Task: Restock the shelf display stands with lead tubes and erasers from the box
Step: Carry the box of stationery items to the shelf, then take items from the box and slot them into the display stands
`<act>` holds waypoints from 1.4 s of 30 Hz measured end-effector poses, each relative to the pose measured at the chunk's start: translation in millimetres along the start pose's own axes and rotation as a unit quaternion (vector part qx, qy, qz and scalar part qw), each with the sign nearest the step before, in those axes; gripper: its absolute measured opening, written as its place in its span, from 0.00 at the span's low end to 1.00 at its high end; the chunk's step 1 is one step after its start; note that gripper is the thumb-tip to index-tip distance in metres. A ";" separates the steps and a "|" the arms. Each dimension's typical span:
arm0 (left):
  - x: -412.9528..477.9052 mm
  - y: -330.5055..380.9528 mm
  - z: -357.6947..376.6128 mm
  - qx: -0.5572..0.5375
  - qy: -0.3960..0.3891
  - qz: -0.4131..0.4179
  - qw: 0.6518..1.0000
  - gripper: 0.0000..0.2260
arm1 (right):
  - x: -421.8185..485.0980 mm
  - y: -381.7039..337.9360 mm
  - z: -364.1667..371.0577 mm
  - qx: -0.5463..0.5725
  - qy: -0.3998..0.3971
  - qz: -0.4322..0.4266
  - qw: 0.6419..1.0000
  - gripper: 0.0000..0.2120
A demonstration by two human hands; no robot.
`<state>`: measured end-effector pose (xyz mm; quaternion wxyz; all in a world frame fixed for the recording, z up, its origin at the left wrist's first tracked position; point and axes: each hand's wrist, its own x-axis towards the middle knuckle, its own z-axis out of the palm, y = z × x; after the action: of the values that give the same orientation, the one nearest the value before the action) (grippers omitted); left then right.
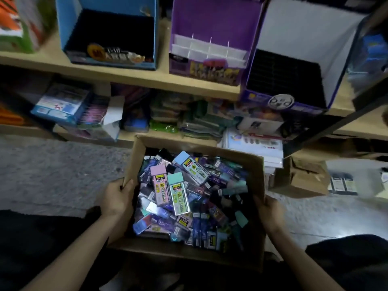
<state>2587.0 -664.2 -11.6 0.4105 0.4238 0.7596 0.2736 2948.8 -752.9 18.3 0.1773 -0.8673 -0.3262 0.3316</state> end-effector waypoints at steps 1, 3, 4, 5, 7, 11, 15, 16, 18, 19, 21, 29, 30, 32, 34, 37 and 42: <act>1.7 -9.0 8.1 0.012 0.007 0.008 1.000 0.17 | 4.9 4.2 8.3 -0.015 0.010 0.001 1.000 0.15; 6.8 -23.2 19.9 0.039 0.015 0.015 0.999 0.14 | 11.1 8.4 19.1 -0.023 0.029 -0.001 0.999 0.15; 8.6 -27.9 22.8 0.050 0.017 0.004 0.999 0.13 | 12.0 9.1 21.5 -0.024 0.037 -0.003 0.999 0.15; 10.2 -31.6 22.9 0.072 0.016 -0.006 0.997 0.12 | 11.2 9.3 22.3 -0.027 0.043 -0.007 0.999 0.16; 12.6 -34.7 19.2 0.108 0.002 -0.001 0.994 0.13 | 9.1 10.9 21.6 -0.032 0.057 -0.026 0.998 0.15; 11.5 -26.9 11.6 0.121 -0.005 0.031 0.992 0.15 | -0.1 22.5 24.0 -0.021 0.067 -0.049 0.996 0.12; 1.6 -26.9 7.3 0.105 -0.003 0.049 0.993 0.14 | -9.4 36.7 28.6 0.015 0.078 -0.035 0.996 0.11; 1.2 -27.6 6.6 0.099 -0.006 0.046 0.994 0.14 | -10.5 39.9 29.5 0.026 0.080 -0.034 0.996 0.11; 2.5 -28.7 7.0 0.093 -0.026 0.041 0.994 0.14 | -10.4 47.7 30.8 0.042 0.076 -0.029 0.996 0.11; 4.1 -30.2 7.4 0.085 -0.034 0.041 0.995 0.13 | -9.4 51.3 31.6 0.046 0.072 -0.024 0.996 0.10; 8.7 -37.5 9.5 0.051 -0.045 0.043 0.997 0.13 | -4.3 56.1 34.1 0.047 0.064 -0.016 0.997 0.09; 26.7 -84.0 26.3 0.041 -0.054 -0.015 0.998 0.17 | 26.3 58.8 65.4 0.030 0.017 0.000 0.999 0.09; 30.4 -86.8 29.1 0.049 -0.053 -0.015 0.997 0.17 | 29.6 61.3 70.7 0.029 0.013 0.008 0.999 0.10; 39.5 -94.4 35.6 0.059 -0.062 -0.010 0.996 0.16 | 35.4 69.0 81.4 0.016 0.003 0.026 1.000 0.11; 47.5 -102.0 41.6 0.061 -0.075 -0.010 0.995 0.14 | 40.1 76.1 90.4 0.009 0.007 0.037 0.999 0.11; 57.1 -110.2 47.9 0.097 -0.069 -0.003 0.993 0.14 | 48.0 81.8 98.2 0.004 0.021 0.046 0.999 0.11; 63.1 -102.1 52.0 0.145 -0.076 0.011 0.986 0.13 | 55.1 77.2 95.9 0.045 -0.002 0.057 0.997 0.10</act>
<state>2569.6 -656.0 -140.9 0.3983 0.5066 0.7532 0.1323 2948.4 -762.5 -116.3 0.1964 -0.8748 -0.2618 0.3572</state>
